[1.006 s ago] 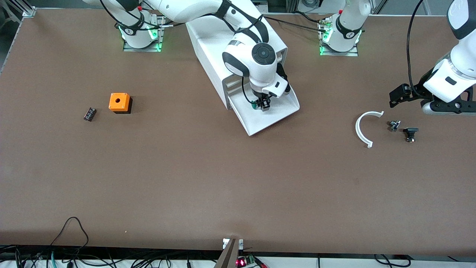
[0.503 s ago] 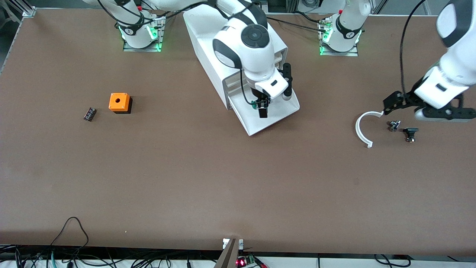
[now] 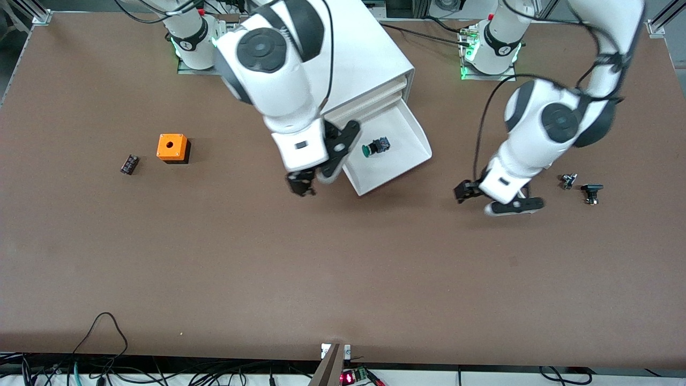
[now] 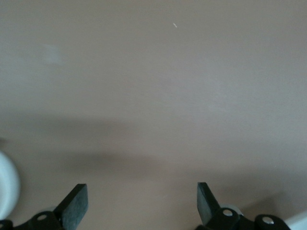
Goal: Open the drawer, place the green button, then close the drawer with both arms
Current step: 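Push the drawer shut with the left gripper while the right gripper withdraws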
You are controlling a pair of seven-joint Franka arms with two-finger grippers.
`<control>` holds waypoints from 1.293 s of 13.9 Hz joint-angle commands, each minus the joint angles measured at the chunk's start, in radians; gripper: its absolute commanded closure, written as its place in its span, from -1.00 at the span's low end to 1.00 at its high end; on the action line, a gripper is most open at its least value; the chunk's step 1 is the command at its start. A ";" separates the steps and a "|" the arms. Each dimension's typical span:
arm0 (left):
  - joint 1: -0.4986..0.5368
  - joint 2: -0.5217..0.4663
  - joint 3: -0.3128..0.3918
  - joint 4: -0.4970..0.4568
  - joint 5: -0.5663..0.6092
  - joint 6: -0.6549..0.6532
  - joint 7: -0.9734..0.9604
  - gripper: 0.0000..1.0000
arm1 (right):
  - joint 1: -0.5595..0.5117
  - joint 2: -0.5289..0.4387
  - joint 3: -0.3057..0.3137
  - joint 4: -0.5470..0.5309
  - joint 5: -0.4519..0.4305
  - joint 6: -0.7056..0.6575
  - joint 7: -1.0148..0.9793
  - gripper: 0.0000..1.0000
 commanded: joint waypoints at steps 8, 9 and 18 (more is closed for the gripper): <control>-0.253 0.181 0.041 -0.071 0.015 0.201 -0.286 -1.00 | -0.178 -0.189 -0.124 -0.269 0.012 -0.099 0.532 -1.00; -0.259 0.164 0.031 -0.091 0.017 0.196 -0.277 -1.00 | -0.219 -0.207 -0.124 -0.298 0.008 -0.105 0.527 -1.00; -0.257 0.044 -0.237 -0.234 0.015 0.136 -0.268 -1.00 | -0.502 -0.359 -0.108 -0.362 0.000 -0.283 0.519 -1.00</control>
